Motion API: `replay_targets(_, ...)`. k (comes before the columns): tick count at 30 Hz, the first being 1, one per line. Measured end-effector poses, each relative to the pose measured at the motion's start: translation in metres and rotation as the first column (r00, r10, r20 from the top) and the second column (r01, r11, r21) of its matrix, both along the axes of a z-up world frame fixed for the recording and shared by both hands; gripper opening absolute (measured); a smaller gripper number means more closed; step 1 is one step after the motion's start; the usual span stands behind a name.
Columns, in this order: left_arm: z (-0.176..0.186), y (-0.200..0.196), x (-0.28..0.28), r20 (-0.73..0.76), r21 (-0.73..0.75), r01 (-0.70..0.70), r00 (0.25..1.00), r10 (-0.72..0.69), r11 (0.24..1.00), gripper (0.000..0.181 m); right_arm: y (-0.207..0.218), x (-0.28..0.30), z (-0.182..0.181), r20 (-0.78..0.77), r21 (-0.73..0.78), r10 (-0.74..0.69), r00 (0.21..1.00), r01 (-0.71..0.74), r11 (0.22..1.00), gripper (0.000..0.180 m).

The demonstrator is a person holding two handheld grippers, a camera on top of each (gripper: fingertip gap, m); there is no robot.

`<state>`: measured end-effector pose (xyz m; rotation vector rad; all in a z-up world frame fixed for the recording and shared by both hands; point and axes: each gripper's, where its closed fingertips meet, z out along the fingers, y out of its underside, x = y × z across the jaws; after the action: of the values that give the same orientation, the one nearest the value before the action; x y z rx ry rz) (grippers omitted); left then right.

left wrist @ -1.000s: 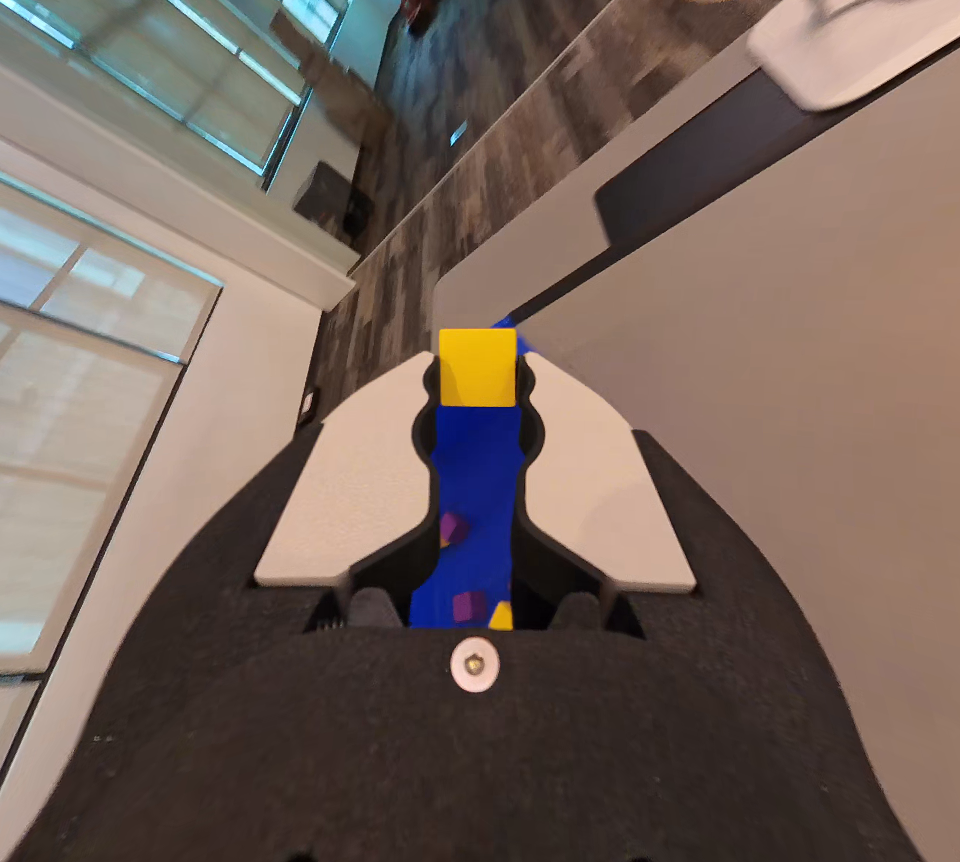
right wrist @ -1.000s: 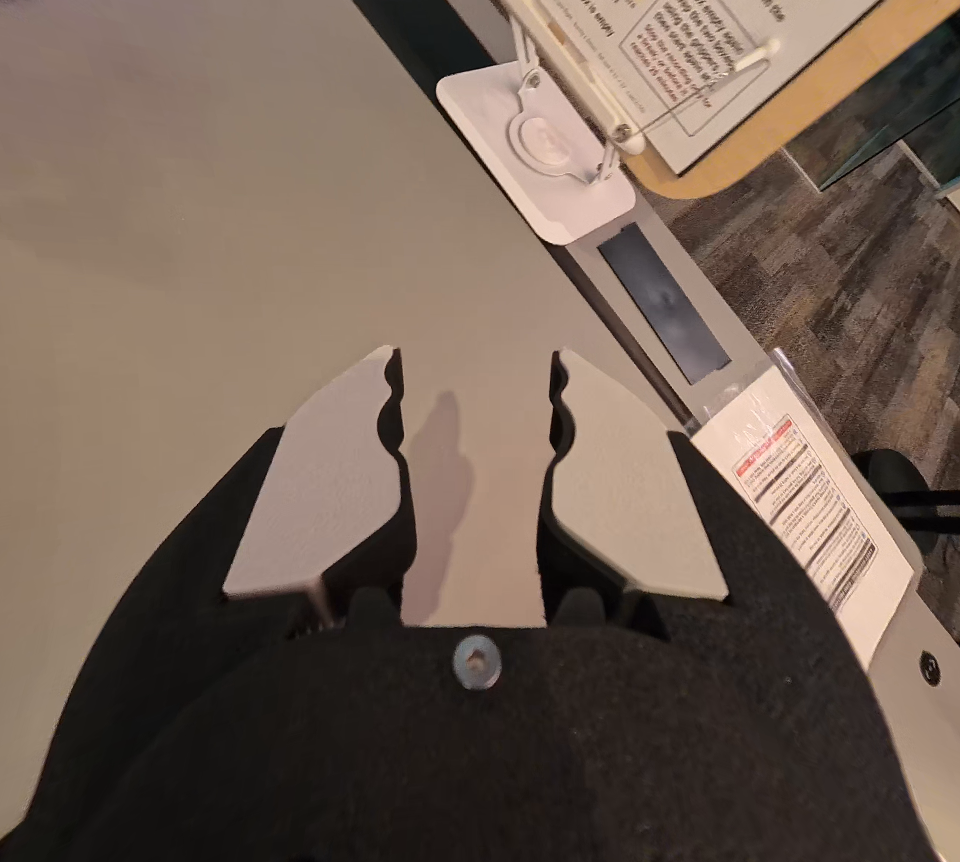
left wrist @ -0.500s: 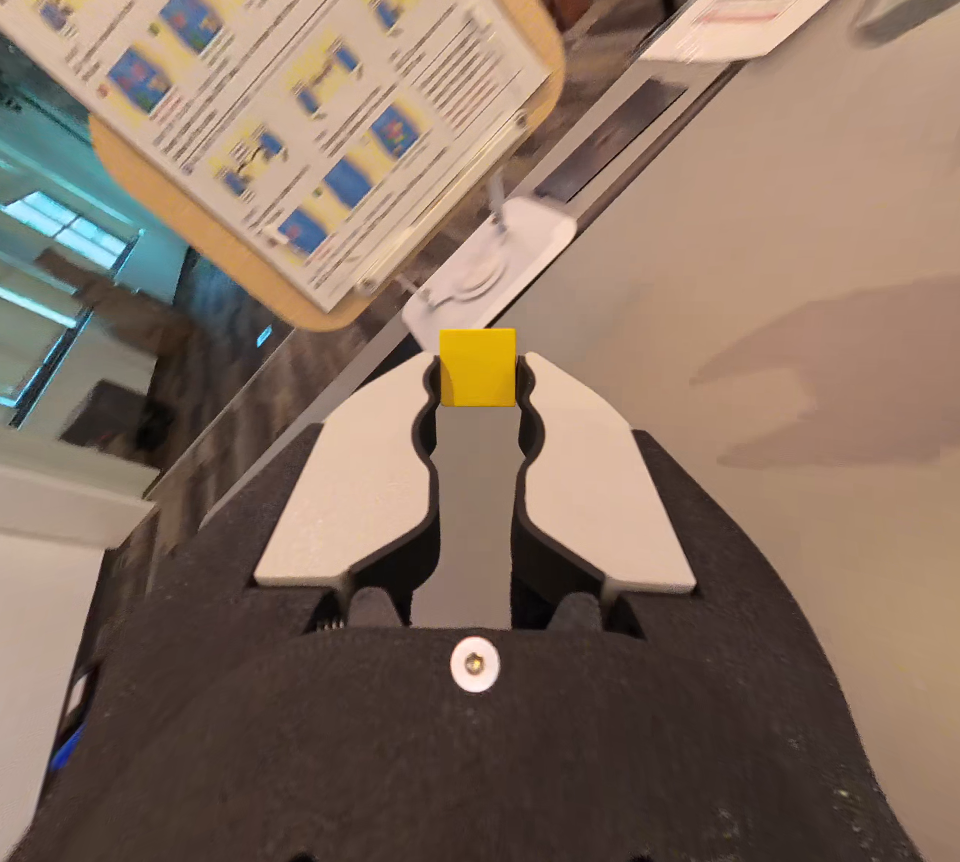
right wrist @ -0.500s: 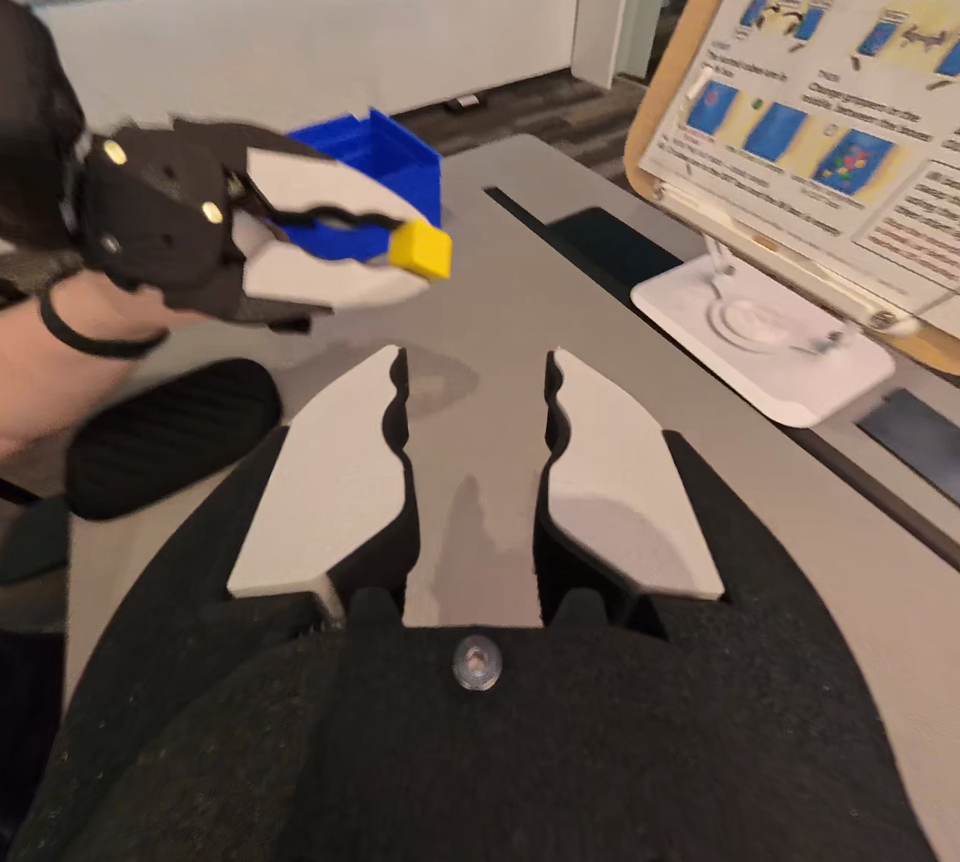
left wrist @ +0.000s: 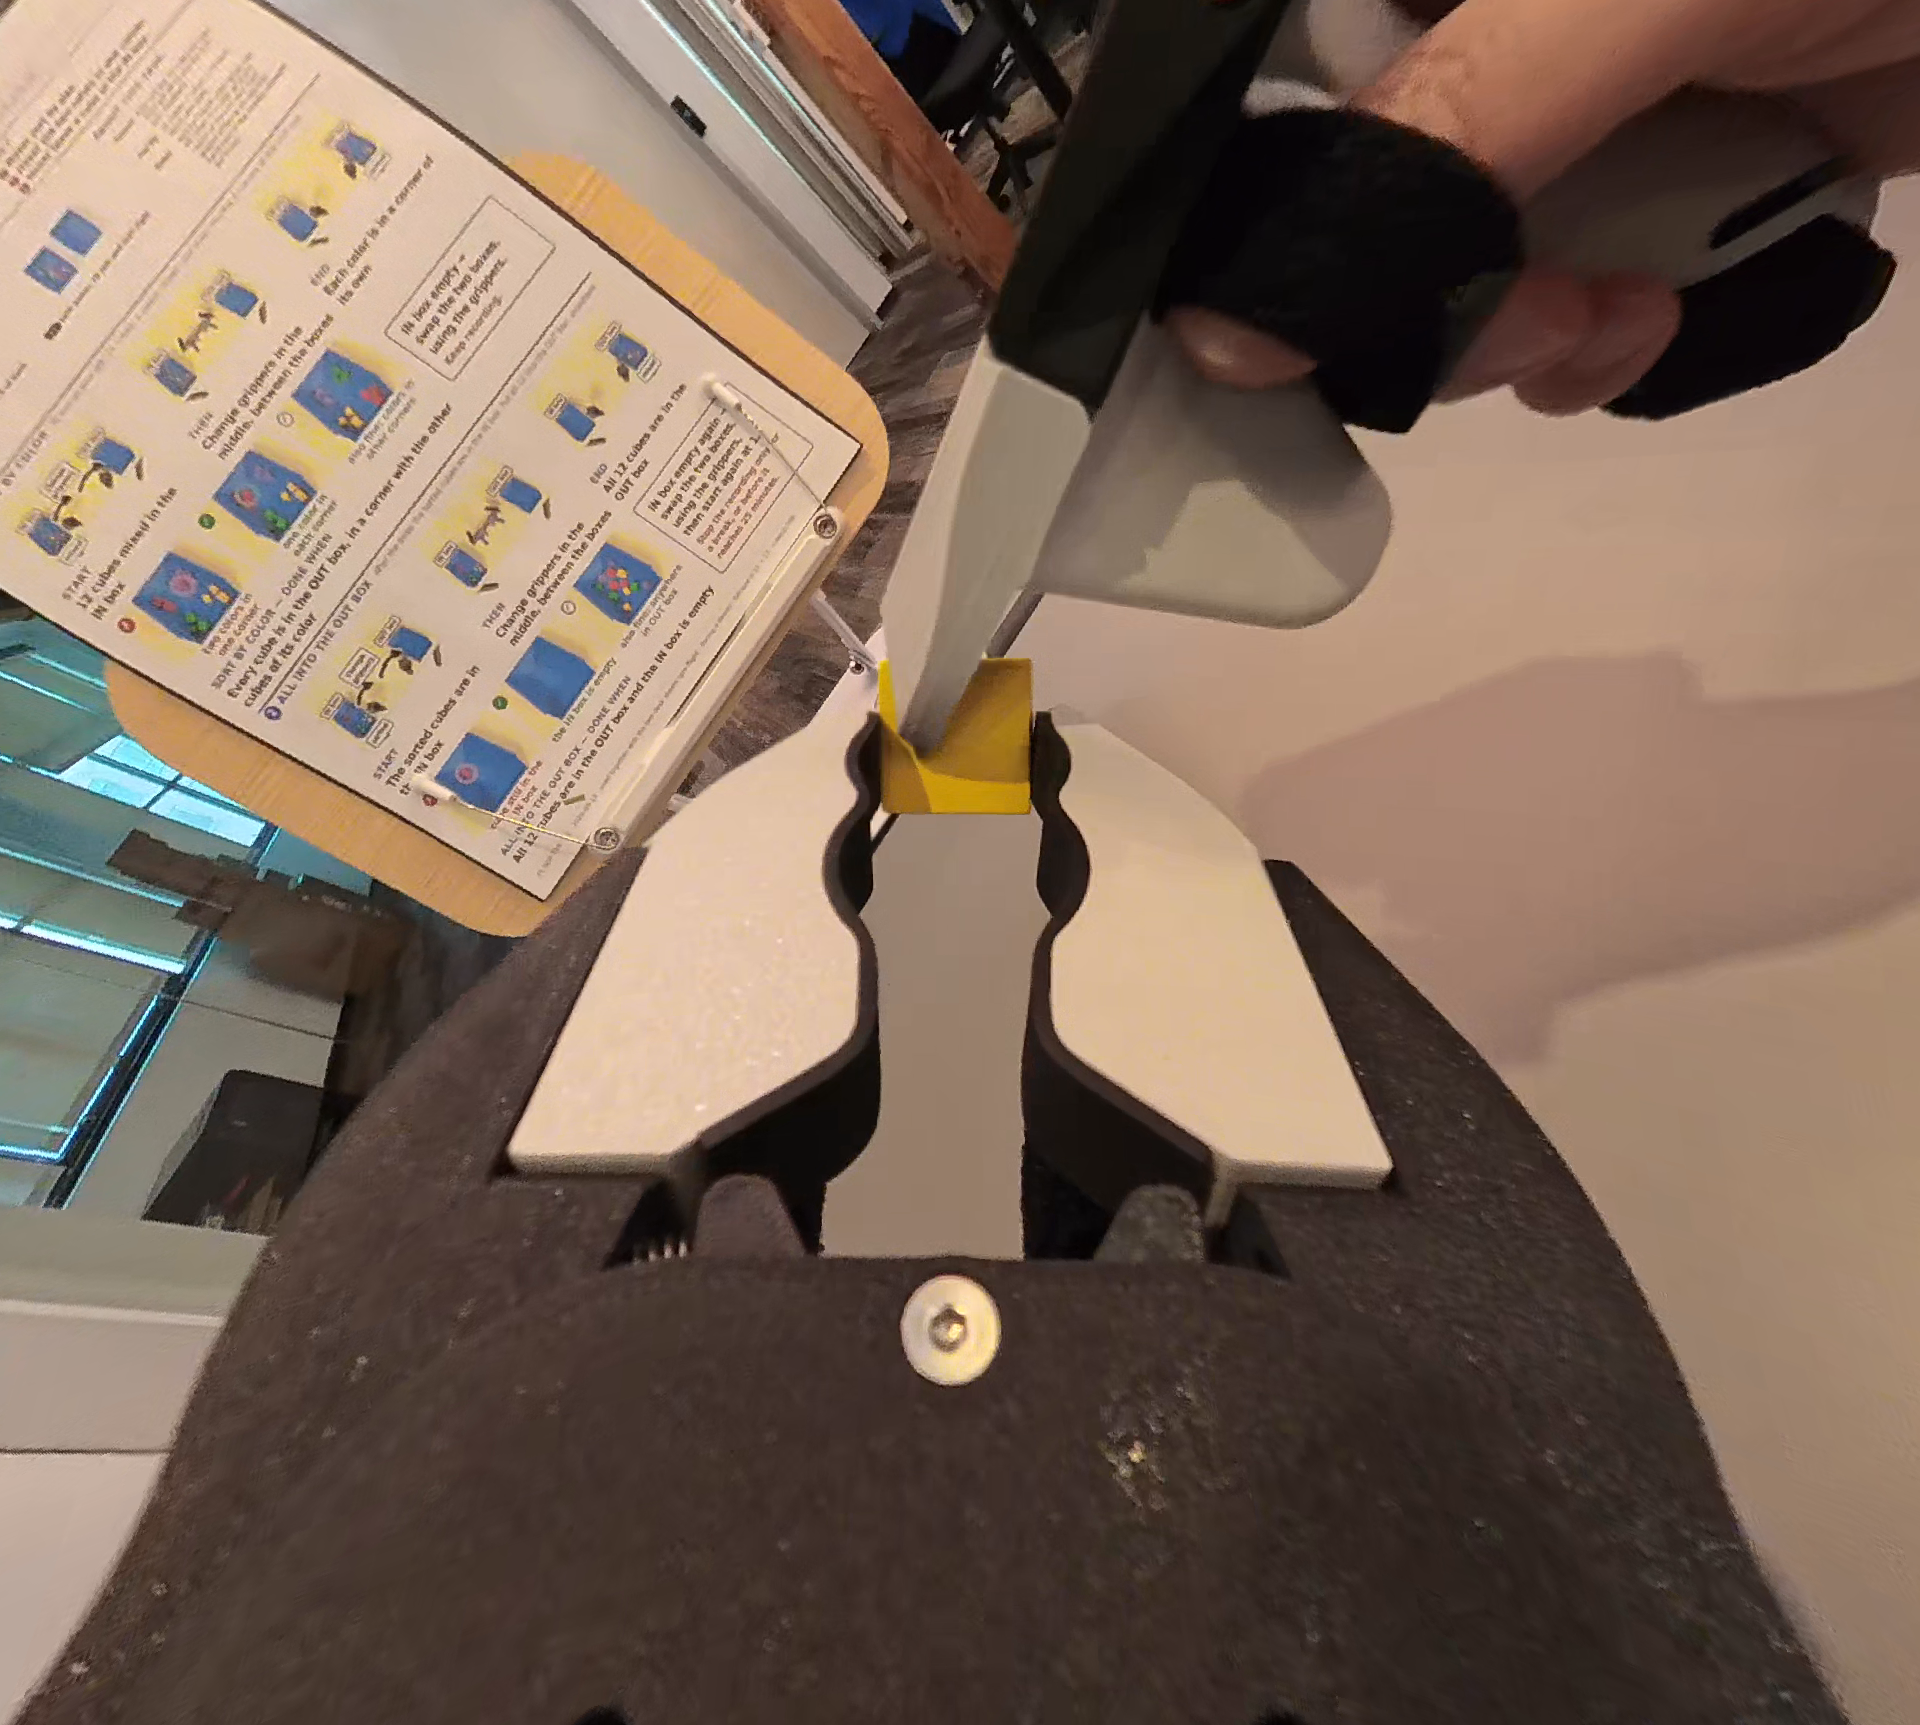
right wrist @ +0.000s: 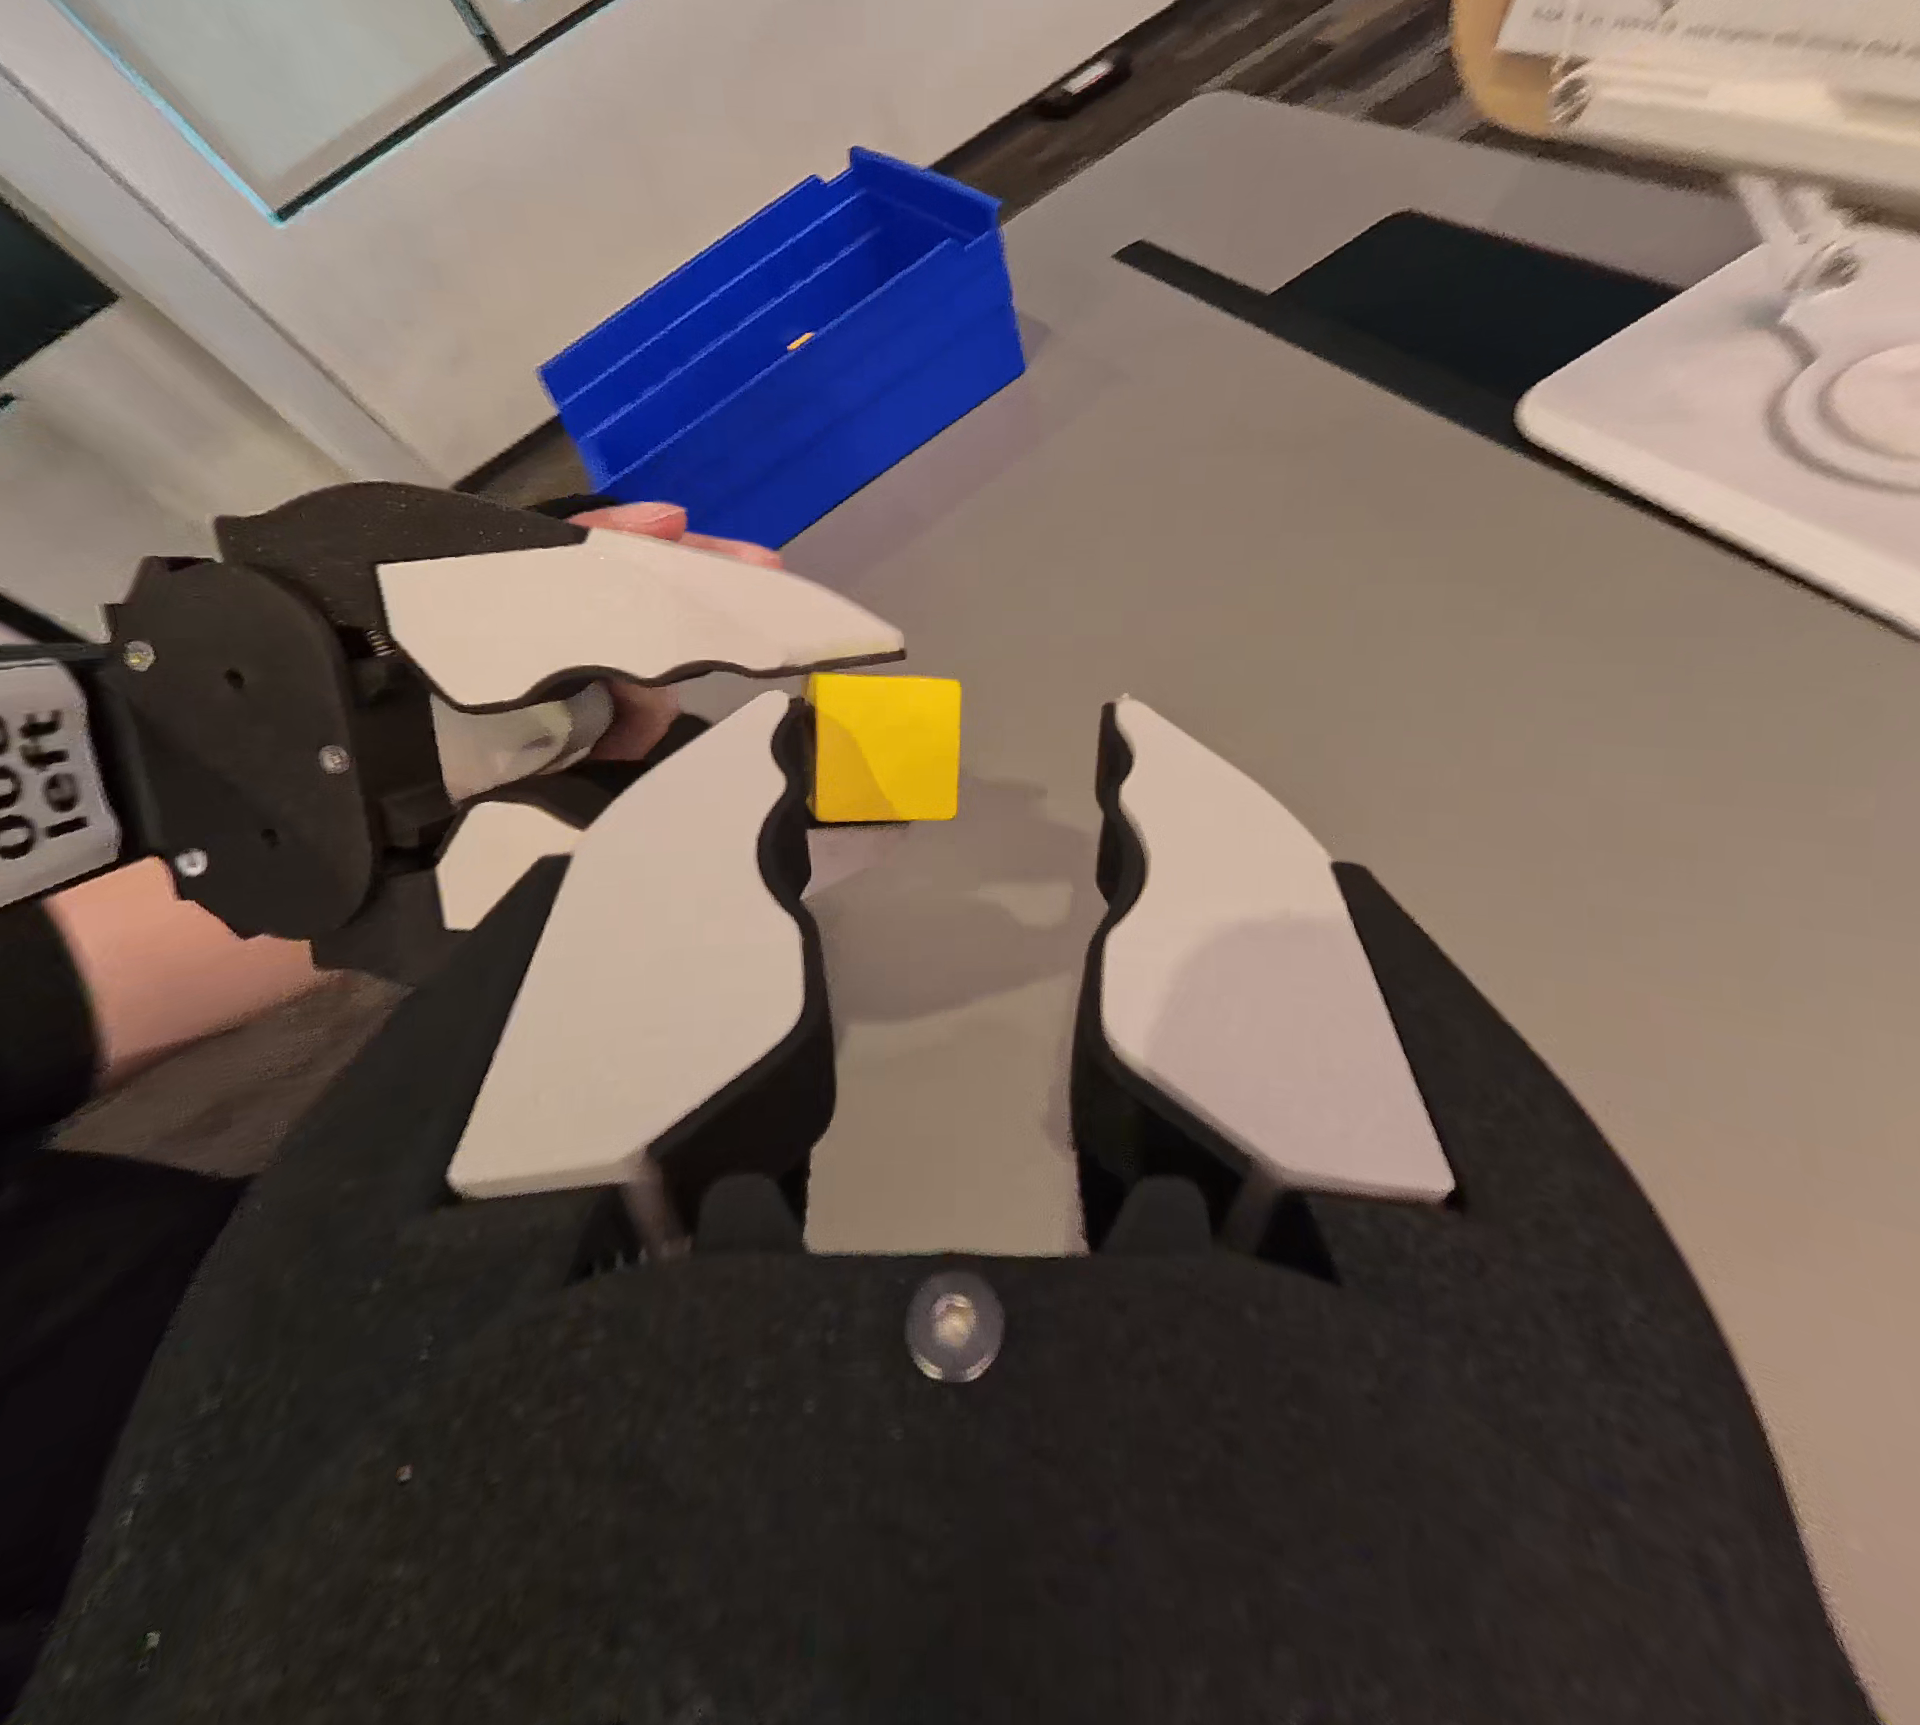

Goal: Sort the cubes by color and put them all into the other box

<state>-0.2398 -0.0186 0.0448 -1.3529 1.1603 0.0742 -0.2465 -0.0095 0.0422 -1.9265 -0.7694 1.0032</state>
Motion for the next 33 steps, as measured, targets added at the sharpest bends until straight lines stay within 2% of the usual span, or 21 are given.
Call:
replay_targets(2,0.001,-0.003,0.002,-0.005,0.007,0.012,1.000,-0.012,1.000,0.027,-0.007,-0.005,-0.002,-0.033,-0.050,0.065,0.997,-0.067,0.997,0.045)
replay_targets(4,0.000,-0.004,0.003,-0.011,0.004,0.018,1.000,-0.017,1.000,0.027,-0.016,-0.009,-0.002,-0.059,-0.086,0.136,0.989,-0.141,0.986,0.028)
replay_targets(10,-0.007,-0.003,0.004,0.026,-0.054,-0.004,1.000,0.005,0.999,0.029,-0.012,-0.005,-0.009,0.036,-0.036,0.119,0.992,-0.118,0.992,0.028)
replay_targets(14,-0.023,-0.001,0.003,0.054,-0.170,-0.011,0.998,0.020,0.985,0.052,-0.004,0.021,0.001,0.077,0.015,0.073,0.994,-0.074,0.997,0.028)
replay_targets(16,-0.036,0.001,0.001,0.092,-0.243,0.010,0.996,0.013,0.970,0.051,0.006,0.058,0.018,0.105,0.090,-0.025,0.994,0.015,0.996,0.028)
replay_targets(18,-0.053,0.005,0.001,0.152,-0.328,0.046,0.988,0.004,0.943,0.048,0.016,0.118,0.040,0.123,0.185,-0.195,0.973,0.170,0.968,0.028)
replay_targets(21,-0.080,0.014,0.002,0.180,-0.418,0.073,0.984,0.004,0.906,0.043,0.013,0.225,0.071,0.033,0.244,-0.458,0.888,0.438,0.865,0.028)
replay_targets(23,-0.094,0.019,0.001,0.160,-0.445,0.062,0.987,0.012,0.893,0.041,0.005,0.299,0.074,0.011,0.235,-0.616,0.788,0.597,0.767,0.028)
replay_targets(25,-0.102,0.020,0.004,0.159,-0.478,0.070,0.987,0.008,0.875,0.040,0.000,0.364,0.051,0.106,0.148,-0.708,0.698,0.693,0.706,0.028)
replay_targets(28,-0.105,0.019,0.007,0.163,-0.502,0.087,0.987,-0.005,0.860,0.038,0.011,0.430,-0.008,0.317,-0.002,-0.698,0.642,0.736,0.677,0.028)
replay_targets(33,-0.094,0.023,0.009,0.173,-0.496,0.089,0.985,-0.002,0.864,0.035,0.030,0.471,-0.096,0.555,-0.039,-0.611,0.564,0.752,0.658,0.028)
